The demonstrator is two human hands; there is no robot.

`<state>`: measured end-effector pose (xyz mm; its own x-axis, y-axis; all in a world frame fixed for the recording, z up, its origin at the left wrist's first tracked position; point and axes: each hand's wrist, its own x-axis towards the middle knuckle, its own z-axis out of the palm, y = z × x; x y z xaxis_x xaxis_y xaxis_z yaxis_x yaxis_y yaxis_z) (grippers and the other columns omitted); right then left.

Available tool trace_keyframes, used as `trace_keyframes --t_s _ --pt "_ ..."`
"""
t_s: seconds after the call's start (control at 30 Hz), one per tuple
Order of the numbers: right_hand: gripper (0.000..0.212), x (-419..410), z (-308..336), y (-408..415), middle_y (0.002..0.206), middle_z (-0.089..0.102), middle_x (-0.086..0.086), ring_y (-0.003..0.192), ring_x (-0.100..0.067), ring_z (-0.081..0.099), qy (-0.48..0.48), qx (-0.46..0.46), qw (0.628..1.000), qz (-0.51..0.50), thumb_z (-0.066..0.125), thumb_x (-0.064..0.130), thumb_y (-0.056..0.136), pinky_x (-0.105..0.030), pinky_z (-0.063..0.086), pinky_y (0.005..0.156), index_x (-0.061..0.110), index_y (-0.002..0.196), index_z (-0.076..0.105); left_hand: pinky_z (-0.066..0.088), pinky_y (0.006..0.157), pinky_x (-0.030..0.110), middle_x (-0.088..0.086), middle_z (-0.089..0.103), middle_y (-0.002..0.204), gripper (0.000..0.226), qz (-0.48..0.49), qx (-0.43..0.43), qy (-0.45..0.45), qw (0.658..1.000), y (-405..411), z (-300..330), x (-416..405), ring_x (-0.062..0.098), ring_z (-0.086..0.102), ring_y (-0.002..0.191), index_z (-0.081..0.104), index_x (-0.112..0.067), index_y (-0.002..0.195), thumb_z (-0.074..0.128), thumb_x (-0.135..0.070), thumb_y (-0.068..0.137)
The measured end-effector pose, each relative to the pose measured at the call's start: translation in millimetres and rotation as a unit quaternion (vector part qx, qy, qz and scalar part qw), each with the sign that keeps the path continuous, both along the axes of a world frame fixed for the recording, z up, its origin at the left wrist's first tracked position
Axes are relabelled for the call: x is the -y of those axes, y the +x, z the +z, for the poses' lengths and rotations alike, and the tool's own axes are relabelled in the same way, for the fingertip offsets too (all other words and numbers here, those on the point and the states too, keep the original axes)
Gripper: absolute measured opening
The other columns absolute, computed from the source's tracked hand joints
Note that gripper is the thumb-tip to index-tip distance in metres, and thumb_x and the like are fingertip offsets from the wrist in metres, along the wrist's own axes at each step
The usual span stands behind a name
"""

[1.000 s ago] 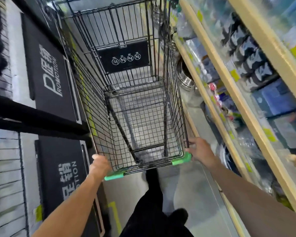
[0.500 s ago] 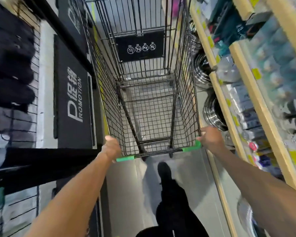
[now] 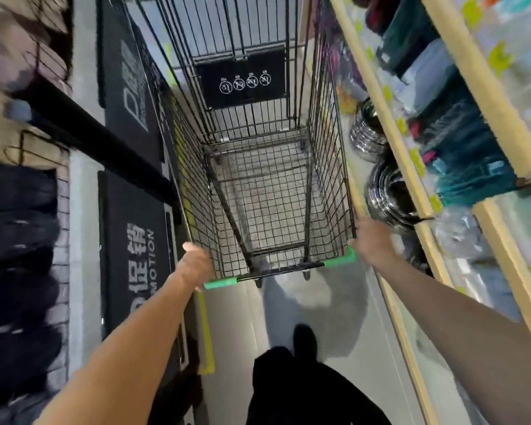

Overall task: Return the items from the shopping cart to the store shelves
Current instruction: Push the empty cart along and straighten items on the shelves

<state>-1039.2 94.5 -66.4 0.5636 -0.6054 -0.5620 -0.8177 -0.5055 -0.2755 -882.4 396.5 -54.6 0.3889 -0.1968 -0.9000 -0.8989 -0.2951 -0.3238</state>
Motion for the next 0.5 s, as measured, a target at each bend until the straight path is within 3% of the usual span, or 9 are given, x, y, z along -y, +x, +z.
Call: trace_keyframes --t_s 0.07,0.2,0.27,0.37,0.5 --pt "0.008 8.7 0.3 54.0 0.07 0.054 -0.001 0.051 -0.005 0.043 -0.017 -0.013 1.0 0.011 0.064 0.007 0.092 -0.011 0.024 0.039 0.005 0.094 0.057 0.035 0.108 0.06 0.011 0.061 0.129 0.053 0.003 0.018 -0.006 1.0 56.3 -5.2 10.4 0.033 0.048 0.128 0.059 -0.006 0.131 0.05 -0.046 0.097" --pt "0.014 23.2 5.0 147.1 0.061 0.042 0.003 0.054 -0.01 0.05 -0.043 -0.006 0.999 0.011 0.058 0.0 0.093 -0.012 0.025 0.04 0.008 0.083 0.052 0.035 0.111 0.054 0.01 0.06 0.13 0.051 -0.042 -0.013 0.004 0.999 155.2 -4.5 35.7 0.033 0.048 0.129 0.06 -0.007 0.129 0.054 -0.044 0.096" --pt "0.003 32.6 6.9 198.4 0.06 0.046 0.003 0.057 -0.017 0.053 -0.057 0.002 0.998 0.002 0.058 -0.001 0.093 -0.015 0.031 0.041 0.001 0.095 0.059 0.031 0.113 0.054 0.014 0.058 0.133 0.056 -0.071 -0.023 0.015 0.997 203.4 -5.5 50.9 0.037 0.046 0.131 0.055 -0.004 0.134 0.05 -0.046 0.097" --pt "0.014 45.9 14.1 271.9 0.081 0.067 -0.009 0.074 -0.025 0.065 -0.069 -0.012 0.998 -0.002 0.056 0.004 0.094 -0.026 0.043 0.057 -0.001 0.105 0.063 0.034 0.108 0.058 0.016 0.057 0.135 0.067 -0.099 -0.013 0.005 0.995 285.9 -6.1 68.2 0.042 0.049 0.128 0.047 -0.001 0.139 0.041 -0.054 0.098" --pt "0.033 60.0 12.7 362.6 0.084 0.067 -0.012 0.076 -0.027 0.065 -0.074 0.008 0.996 -0.054 0.035 0.006 0.099 -0.034 0.049 0.054 0.009 0.121 0.06 0.039 0.103 0.053 0.014 0.056 0.134 0.07 -0.097 -0.016 -0.034 0.995 398.9 -9.7 88.0 0.037 0.051 0.125 0.049 -0.006 0.139 0.029 -0.059 0.098"
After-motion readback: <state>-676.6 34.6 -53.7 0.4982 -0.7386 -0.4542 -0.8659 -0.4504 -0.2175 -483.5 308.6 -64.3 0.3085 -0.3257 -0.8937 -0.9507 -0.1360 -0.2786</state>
